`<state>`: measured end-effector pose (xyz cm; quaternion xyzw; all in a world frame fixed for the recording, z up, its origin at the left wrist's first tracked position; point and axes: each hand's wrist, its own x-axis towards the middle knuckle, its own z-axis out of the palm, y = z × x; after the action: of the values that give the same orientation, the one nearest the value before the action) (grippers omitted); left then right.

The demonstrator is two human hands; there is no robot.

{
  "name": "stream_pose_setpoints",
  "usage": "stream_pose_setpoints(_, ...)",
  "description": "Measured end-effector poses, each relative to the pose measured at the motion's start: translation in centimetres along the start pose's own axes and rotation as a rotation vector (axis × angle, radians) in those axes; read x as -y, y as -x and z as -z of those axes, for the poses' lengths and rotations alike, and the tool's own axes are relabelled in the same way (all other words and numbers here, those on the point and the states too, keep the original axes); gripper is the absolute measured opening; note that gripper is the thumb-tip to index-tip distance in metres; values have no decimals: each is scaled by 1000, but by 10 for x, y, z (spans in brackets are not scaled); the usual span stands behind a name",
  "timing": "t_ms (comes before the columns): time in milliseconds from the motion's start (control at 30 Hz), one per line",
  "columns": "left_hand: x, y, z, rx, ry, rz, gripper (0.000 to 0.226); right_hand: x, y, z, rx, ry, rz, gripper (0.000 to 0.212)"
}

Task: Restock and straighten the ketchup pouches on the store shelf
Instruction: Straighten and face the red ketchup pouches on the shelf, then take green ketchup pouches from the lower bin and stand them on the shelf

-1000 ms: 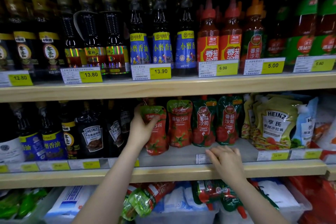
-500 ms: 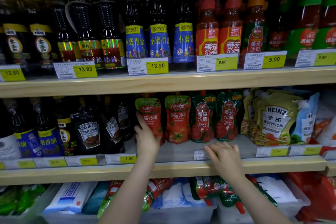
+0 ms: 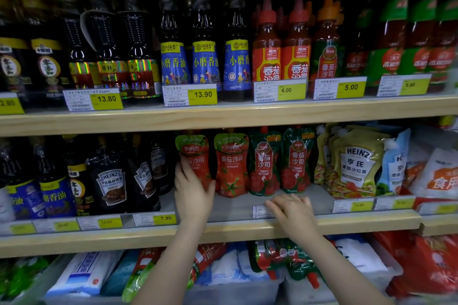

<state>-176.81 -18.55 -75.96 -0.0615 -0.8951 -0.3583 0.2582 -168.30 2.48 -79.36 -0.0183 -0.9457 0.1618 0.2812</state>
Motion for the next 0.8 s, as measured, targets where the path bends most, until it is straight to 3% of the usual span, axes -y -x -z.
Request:
stream_pose_setpoints(67, -8, 26, -6, -42, -37, -223, 81, -6, 1, 5, 41, -35, 23, 23)
stream_pose_setpoints(167, -24, 63, -25, 78, -24, -494, 67, -19, 7, 14, 48, -35, 61, 20)
stream_pose_setpoints(300, -44, 89, -50, 190, -100, -703, 56, -39, 23, 32, 35, 10, 90, 26)
stream_pose_setpoints(533, -64, 100, -74, 218, -219, -692, 48, -92, 40, 71, 58, 112, -19, 34)
stream_pose_setpoints(800, -78, 115, -85, 118, -219, -537, 43, -123, 39, 70, 85, 70, 168, 39)
